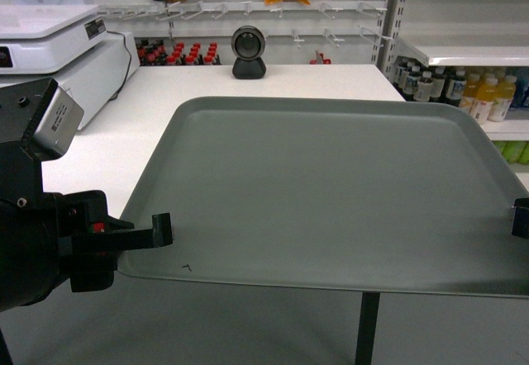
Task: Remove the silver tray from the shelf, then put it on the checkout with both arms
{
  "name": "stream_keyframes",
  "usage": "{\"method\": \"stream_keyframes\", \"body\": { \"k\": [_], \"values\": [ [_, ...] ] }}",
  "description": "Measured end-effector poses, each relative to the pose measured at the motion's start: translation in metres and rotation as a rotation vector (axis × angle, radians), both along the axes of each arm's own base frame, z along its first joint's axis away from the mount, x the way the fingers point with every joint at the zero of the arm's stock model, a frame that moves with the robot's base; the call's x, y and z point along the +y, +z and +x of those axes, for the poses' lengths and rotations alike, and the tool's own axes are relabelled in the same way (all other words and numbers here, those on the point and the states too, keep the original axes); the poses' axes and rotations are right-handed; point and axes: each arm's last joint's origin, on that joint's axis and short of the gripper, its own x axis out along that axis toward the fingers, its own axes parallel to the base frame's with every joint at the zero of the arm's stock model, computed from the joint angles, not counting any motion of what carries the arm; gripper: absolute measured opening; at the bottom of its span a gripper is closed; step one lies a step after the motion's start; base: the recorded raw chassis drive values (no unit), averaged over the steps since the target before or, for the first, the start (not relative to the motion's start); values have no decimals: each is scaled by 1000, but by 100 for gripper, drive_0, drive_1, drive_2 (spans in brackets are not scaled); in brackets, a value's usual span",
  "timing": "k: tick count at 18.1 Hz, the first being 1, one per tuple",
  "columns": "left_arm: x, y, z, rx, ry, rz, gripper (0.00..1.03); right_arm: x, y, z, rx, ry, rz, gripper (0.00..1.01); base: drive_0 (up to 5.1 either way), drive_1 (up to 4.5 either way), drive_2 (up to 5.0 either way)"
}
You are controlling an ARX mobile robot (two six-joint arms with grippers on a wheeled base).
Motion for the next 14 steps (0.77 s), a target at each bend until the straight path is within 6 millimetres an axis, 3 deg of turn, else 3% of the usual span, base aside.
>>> {"method": "stream_keyframes", "body": {
  "k": [3,10,14],
  "values": [
    [0,0,0,-3,0,-1,3,0,0,0,-3,0,0,3,1,382,-380],
    [0,0,0,-1,-1,-2,3,-1,0,0,-1,-3,1,3,-266,493,-247],
    [0,0,0,1,-1,0,3,-1,0,0,-2,-1,2,3,-10,402,-422]
  ]
}}
